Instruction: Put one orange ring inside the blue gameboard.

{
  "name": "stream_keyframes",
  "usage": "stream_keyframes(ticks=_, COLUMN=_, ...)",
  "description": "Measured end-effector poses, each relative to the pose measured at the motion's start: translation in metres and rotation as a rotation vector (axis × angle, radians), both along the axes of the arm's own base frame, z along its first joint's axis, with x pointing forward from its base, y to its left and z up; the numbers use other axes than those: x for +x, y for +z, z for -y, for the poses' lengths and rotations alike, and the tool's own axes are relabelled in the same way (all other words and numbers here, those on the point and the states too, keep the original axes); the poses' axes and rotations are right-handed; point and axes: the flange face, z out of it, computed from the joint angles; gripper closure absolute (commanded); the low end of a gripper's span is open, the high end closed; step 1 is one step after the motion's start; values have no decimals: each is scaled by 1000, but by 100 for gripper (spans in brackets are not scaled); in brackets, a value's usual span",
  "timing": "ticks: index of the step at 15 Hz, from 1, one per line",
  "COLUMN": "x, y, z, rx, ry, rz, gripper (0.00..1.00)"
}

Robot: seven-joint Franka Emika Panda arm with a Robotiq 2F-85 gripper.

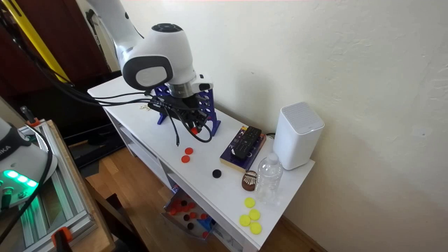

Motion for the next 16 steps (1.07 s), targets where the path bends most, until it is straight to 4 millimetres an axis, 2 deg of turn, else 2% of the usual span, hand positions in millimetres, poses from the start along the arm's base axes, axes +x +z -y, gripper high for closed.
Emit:
stream_keyframes(ticks=4, x=-8, y=23, z=-12, rx=33, ry=66, rz=94, gripper=90)
stream_keyframes(ticks=9, x=-7, y=49, z=-28, rx=100, ry=128, rz=202, gripper=90)
stream_keyframes(ticks=16, x=-14, y=76, z=-17, rx=155, ry=127, rz=288, gripper=90)
